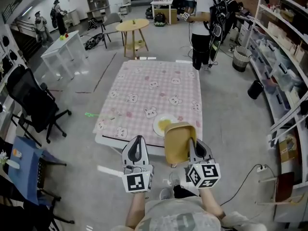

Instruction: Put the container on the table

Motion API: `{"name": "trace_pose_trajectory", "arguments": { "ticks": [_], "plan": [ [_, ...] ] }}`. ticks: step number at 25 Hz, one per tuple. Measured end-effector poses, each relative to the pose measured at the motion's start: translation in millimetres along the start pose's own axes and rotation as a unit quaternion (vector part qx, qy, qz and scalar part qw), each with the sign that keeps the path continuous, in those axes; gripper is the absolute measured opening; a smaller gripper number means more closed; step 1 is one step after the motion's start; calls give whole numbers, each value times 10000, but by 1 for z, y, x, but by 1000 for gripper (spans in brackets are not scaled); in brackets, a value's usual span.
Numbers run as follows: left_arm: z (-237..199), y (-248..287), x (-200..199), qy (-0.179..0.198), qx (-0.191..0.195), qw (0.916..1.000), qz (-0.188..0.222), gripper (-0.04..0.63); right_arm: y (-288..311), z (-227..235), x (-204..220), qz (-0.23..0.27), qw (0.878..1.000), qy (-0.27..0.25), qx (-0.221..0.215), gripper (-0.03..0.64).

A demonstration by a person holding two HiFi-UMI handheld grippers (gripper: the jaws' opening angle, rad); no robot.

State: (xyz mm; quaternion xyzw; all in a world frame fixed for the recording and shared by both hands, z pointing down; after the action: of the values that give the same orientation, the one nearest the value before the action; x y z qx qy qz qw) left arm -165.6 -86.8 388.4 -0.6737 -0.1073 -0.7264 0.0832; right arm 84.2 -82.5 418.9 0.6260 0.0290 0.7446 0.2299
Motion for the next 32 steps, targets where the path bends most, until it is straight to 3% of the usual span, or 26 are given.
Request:
{"name": "trace_pose_trajectory", "arguments": {
  "ticks": [14,19,26,32],
  "plan": [
    [4,77,-12,119,-332,9994,65,34,70,51,-41,18,9999,-123,-106,31],
    [1,91,-14,140,-422,9990,8,34,105,63,-74,2,9997,-124,-190,31],
    [-4,102,-12,101,-632,9979,-91,34,163,81,-117,-262,9994,-173,-143,31],
    [-6,120,-8,125,-847,9963,-114,34,238,103,-127,-893,9957,47,-219,31]
  ]
}}
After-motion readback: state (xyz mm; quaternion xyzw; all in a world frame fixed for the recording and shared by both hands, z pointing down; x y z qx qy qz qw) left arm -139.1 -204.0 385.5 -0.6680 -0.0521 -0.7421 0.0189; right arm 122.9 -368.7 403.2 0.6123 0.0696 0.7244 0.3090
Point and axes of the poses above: the fingertips, and each gripper's own axes: y forward along the fingers, z to its right, x out of its underside, the point moved 10 cm from there along -y, backward along the fingers, and after that the axes turned 13 degrees about -z, right-handed, at the moved point
